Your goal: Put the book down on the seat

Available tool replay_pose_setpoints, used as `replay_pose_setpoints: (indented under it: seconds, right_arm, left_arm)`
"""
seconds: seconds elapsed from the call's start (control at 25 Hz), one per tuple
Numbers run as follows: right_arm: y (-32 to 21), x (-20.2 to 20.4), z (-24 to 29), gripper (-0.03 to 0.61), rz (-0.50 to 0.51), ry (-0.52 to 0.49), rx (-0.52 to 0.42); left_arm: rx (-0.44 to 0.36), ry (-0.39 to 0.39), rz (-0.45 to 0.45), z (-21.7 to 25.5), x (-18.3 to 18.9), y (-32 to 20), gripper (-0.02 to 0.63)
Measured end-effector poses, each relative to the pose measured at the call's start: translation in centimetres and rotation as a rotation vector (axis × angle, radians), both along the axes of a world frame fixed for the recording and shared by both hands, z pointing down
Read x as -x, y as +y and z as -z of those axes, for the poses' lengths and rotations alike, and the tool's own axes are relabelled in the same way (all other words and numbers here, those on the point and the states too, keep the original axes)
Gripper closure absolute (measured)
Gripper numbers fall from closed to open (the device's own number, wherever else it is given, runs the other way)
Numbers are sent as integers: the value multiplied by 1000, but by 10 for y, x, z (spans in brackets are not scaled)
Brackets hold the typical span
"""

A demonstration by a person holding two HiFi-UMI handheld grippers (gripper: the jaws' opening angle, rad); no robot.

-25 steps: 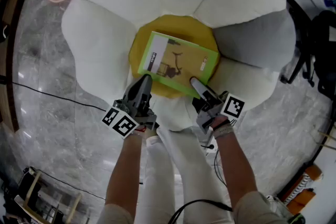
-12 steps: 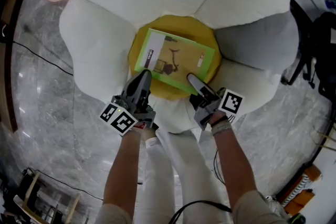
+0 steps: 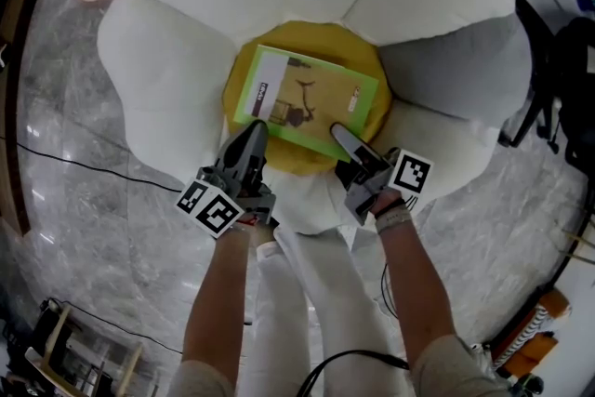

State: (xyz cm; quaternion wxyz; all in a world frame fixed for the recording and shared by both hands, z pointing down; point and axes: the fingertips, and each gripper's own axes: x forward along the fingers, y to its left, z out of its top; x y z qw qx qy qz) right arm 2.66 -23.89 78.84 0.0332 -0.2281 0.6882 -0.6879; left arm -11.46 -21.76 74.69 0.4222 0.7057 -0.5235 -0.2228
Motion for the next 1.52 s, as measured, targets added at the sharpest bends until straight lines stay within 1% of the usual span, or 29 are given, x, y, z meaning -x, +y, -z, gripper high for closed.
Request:
replay_pose_setpoints:
  seconds: [0.12, 0.28, 0.4, 0.56, 0.72, 0.88, 1.04, 1.12, 1.52]
  right_arm:
    - [0, -2, -4, 423, -14, 21, 20]
    - [2, -6, -19, 423, 3, 114, 34]
    - [2, -7, -25, 423, 3, 155, 44]
    - [4, -11, -33, 422, -10, 220, 86]
    - [3, -11, -35, 411, -30, 249, 103]
    - [1, -12, -38, 387, -42, 300, 118]
    - [-4, -10, -39, 336, -21, 314, 68]
    - [-3, -13, -41, 316, -19, 335, 67]
    - [1, -26, -44, 299, -40, 358, 76]
  left_arm:
    - [6, -1, 1, -1, 2, 2, 591]
    - [8, 3, 1, -3, 6, 2, 591]
    - [9, 5, 1, -3, 9, 2, 591]
    - [13, 8, 5, -3, 11, 6, 591]
    - [18, 13, 12, -5, 14, 9, 590]
    - [21, 16, 21, -8, 18, 11, 591]
    - [22, 21, 24, -8, 21, 12, 589]
    - [22, 22, 21, -8, 21, 12, 589]
    - [34, 23, 8, -10, 18, 16, 590]
